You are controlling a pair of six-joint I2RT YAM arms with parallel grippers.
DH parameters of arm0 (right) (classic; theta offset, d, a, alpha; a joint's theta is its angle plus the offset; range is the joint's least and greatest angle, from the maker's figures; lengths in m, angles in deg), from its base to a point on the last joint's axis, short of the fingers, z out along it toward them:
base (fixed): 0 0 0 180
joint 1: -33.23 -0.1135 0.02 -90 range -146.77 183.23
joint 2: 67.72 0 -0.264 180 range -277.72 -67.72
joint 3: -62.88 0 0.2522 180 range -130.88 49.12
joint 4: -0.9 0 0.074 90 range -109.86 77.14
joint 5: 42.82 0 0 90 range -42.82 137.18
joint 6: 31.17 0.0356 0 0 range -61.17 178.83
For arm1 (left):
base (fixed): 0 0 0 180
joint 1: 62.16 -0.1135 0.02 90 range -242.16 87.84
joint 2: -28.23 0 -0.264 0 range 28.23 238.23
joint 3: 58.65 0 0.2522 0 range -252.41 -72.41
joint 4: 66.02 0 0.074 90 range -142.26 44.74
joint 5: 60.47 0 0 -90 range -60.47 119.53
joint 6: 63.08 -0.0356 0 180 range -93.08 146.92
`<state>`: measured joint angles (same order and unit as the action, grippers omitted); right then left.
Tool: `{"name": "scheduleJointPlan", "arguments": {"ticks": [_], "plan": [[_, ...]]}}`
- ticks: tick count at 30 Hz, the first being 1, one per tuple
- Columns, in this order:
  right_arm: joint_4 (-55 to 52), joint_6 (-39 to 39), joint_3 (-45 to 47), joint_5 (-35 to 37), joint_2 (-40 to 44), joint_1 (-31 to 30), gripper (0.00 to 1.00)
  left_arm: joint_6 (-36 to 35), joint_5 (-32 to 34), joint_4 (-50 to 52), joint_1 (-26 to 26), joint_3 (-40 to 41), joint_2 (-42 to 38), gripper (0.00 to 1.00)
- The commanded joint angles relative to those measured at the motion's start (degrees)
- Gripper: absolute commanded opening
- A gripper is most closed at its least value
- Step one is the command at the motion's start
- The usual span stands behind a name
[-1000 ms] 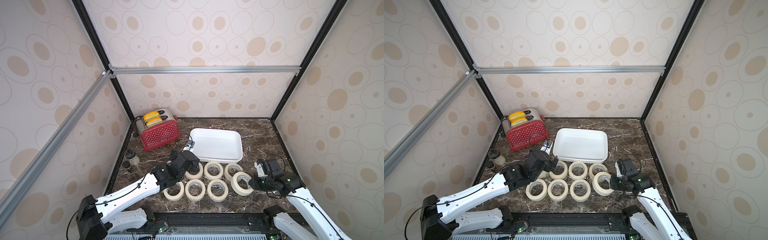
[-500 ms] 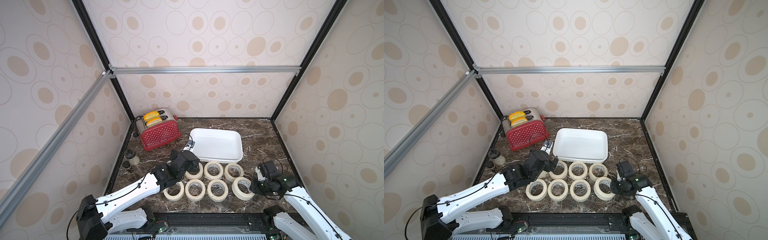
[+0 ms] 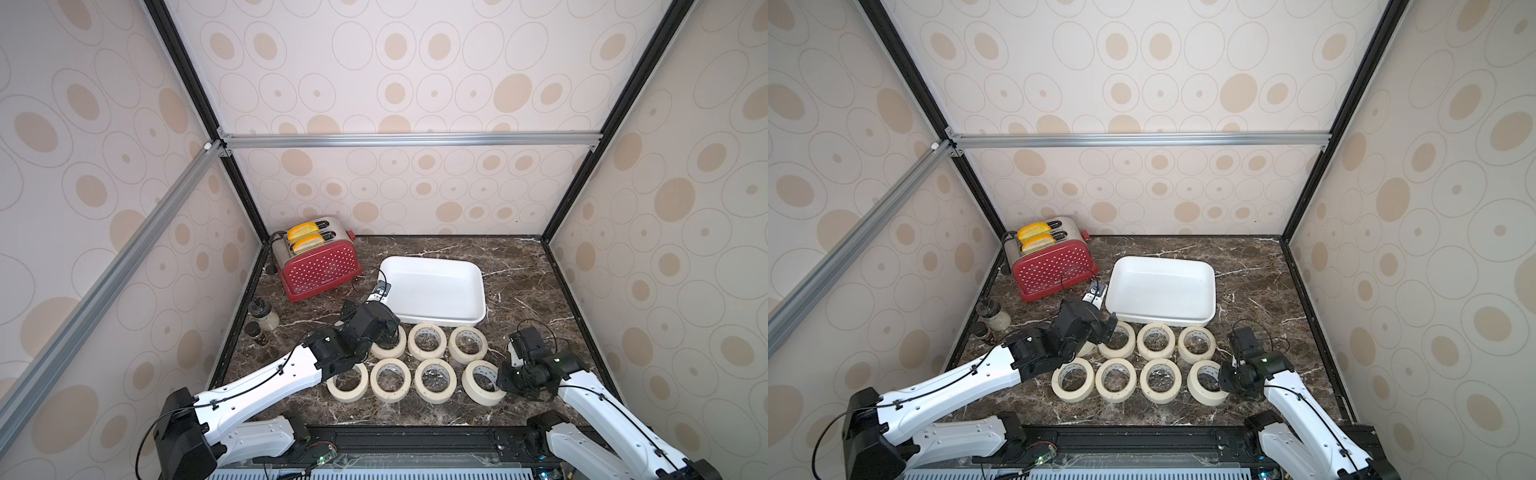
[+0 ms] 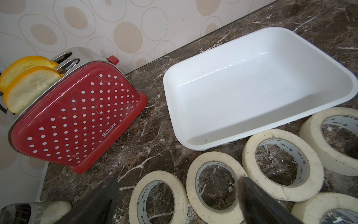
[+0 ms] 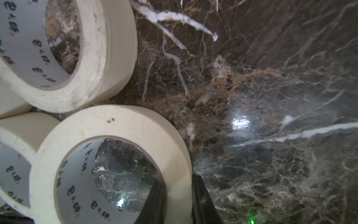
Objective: Take out the art tape in the storage box
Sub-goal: Place the art tape at the center of the board.
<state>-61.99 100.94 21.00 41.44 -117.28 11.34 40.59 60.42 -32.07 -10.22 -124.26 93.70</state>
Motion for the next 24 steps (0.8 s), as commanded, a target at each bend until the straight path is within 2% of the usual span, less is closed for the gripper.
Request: {"name": "scheduleJointPlan", "arguments": {"ticks": [1,14,19,24], "plan": [[3.38,0.83,0.60,-0.51,-0.89,-0.40,0.19,-0.64,0.50,-0.41,-0.44,-0.26,0.20,0.99],[5.72,-1.41,-0.33,-1.90,-2.87,-0.44,0.24,-0.14,0.10,-0.38,-0.52,-0.45,0.03,0.99],[4.93,-2.77,-2.40,-0.36,-0.91,-0.45,0.39,0.66,-1.17,-0.32,-0.57,-0.75,-0.82,0.99],[3.17,-5.25,-6.70,4.32,0.74,-0.38,0.51,2.19,-6.08,-0.77,-1.64,-1.36,-2.59,0.99]]}}
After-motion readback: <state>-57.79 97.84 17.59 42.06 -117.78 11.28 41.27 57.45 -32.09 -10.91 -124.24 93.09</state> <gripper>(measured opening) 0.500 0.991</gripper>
